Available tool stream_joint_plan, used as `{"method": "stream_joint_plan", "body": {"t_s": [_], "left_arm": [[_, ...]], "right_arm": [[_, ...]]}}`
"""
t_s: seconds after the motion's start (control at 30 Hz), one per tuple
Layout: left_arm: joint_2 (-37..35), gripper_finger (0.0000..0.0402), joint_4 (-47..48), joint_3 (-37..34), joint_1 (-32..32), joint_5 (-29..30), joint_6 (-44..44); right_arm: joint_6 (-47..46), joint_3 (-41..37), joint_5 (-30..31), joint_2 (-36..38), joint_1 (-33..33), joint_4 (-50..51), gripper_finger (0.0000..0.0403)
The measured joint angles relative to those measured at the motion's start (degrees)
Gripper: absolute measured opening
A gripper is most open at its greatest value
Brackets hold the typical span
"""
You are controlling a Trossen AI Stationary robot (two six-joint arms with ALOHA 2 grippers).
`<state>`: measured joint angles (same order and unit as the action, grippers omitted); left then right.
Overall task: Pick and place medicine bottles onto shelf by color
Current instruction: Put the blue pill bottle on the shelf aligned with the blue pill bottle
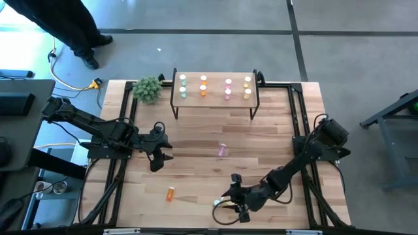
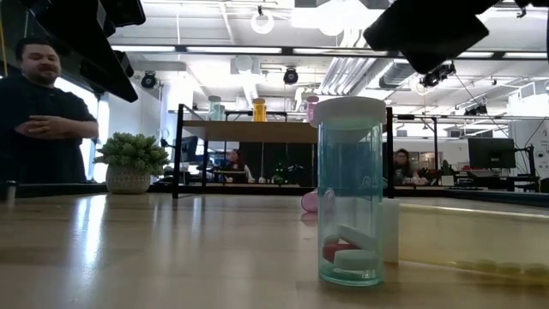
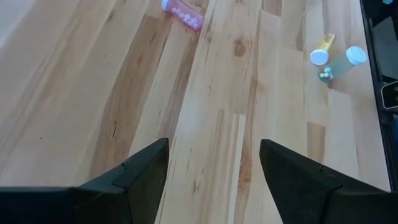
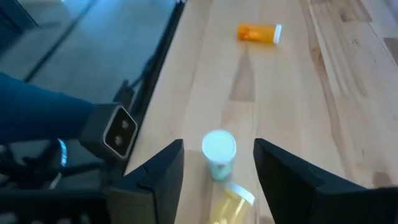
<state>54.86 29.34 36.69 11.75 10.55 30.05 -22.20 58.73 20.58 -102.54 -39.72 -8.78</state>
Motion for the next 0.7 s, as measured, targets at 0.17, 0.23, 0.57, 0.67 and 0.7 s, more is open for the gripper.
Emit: {"method": "stream_joint_plan", "body": {"t_s": [0.17,0.23,0.57,0.67,0.7], "left_arm": [[0.01,0.0241,0.0,0.0,0.0,-0.03,0.0],[0.01,0.0241,0.0,-0.02,0.0,-0.02,0.62],[0.01,0.0241,0.0,-0.02,0.0,0.05,2.76],[-0.01,0.0241,0.0,-0.02,0.0,0.54,2.76],[0.01,0.0241,0.0,-0.02,0.0,0.63,2.77]], "right_arm": [[1.49,2.49,-0.7,0.1,-0.04,6.07,0.0204],[1.74,1.85,-1.67,0.11,-0.04,6.75,0.0208],[0.18,-0.38,-1.52,0.09,-0.04,7.57,0.0209],[0.18,-0.38,-0.88,0.09,-0.09,7.52,0.0209],[0.06,-0.38,-0.41,-0.14,-0.09,7.4,0.0209]]}}
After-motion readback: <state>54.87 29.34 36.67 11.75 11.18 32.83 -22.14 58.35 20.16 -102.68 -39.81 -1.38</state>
